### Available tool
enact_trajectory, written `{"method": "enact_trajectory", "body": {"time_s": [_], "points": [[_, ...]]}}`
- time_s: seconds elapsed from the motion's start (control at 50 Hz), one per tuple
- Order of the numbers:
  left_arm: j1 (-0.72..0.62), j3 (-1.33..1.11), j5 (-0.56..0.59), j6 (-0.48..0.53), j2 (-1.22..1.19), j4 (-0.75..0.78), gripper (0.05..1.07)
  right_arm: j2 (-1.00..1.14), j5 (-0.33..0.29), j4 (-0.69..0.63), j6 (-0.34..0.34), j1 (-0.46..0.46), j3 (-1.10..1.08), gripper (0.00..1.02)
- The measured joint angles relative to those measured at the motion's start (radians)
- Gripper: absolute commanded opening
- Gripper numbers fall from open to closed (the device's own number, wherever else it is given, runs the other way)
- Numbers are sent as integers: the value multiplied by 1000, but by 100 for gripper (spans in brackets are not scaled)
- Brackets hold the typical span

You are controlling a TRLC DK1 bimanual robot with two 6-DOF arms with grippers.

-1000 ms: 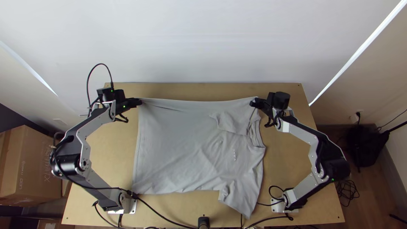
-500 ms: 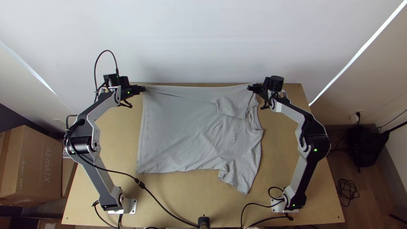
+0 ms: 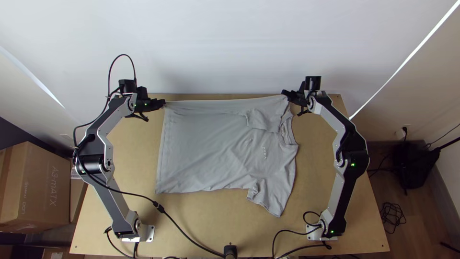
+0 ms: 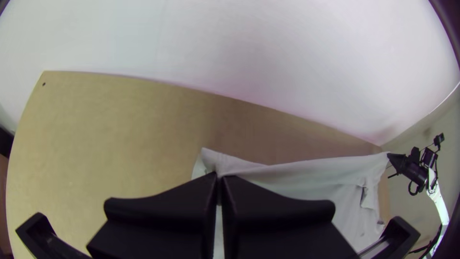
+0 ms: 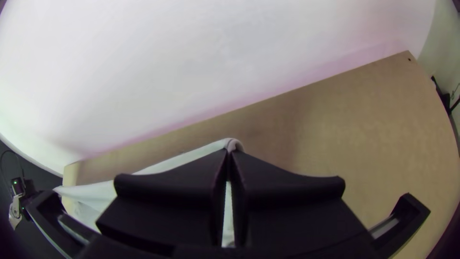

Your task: Fold the t-shirt

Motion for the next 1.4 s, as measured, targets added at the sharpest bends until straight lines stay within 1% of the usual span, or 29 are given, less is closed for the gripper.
{"method": "enact_trajectory", "body": {"time_s": [0.18, 0.28, 0.5, 0.76, 1.14, 1.3, 1.4], "points": [[1, -3, 20, -11, -68, -90, 8, -5, 1, -106, 14, 0, 7, 2], [4, -41, 34, -14, -126, -101, 8, -14, 2, -143, 14, 1, 4, 2], [14, -222, 44, -14, -253, -63, 8, -114, 4, -145, 14, 9, -87, 2], [16, -388, 43, -14, -298, 5, 8, -205, 11, -146, 14, 34, -210, 2], [16, -489, 43, -14, -314, 82, 8, -293, 11, -138, 10, 40, -399, 2], [16, -529, 42, -10, -314, 117, 8, -305, 11, -106, 9, 40, -464, 2], [16, -552, 21, 1, -314, 143, 8, -305, 19, -78, 9, 41, -506, 2]]}}
